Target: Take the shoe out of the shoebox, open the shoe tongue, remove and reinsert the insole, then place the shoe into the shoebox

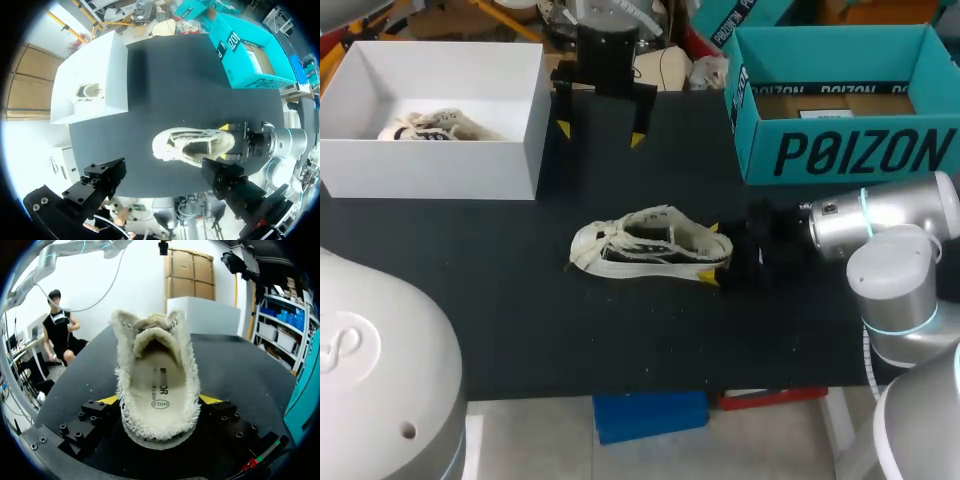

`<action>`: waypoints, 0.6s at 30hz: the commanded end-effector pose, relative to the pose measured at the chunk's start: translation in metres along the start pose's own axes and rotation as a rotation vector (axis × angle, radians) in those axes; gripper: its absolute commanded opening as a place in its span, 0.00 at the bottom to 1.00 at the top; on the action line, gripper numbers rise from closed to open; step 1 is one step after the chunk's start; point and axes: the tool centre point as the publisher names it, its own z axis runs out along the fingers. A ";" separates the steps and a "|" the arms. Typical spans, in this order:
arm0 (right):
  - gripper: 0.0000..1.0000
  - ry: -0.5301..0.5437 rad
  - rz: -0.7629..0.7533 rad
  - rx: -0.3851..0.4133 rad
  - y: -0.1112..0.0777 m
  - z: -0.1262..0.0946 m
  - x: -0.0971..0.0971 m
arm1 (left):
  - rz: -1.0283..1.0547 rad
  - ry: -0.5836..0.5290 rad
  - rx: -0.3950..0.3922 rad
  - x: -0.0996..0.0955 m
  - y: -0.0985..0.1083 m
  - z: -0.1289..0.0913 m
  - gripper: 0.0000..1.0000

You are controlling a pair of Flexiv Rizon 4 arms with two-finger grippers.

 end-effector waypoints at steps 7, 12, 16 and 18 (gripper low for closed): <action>0.00 -0.001 0.001 0.002 -0.001 0.002 -0.001 | -0.072 -0.085 0.067 -0.008 0.004 0.006 1.00; 0.00 -0.001 0.001 0.002 -0.001 0.002 -0.001 | -0.093 -0.141 0.090 0.010 0.023 0.015 1.00; 0.00 -0.001 0.001 0.002 -0.001 0.002 -0.001 | -0.073 -0.141 0.103 0.030 0.034 0.024 1.00; 0.00 -0.001 0.001 0.002 -0.001 0.002 -0.001 | -0.053 -0.167 0.106 0.043 0.038 0.035 1.00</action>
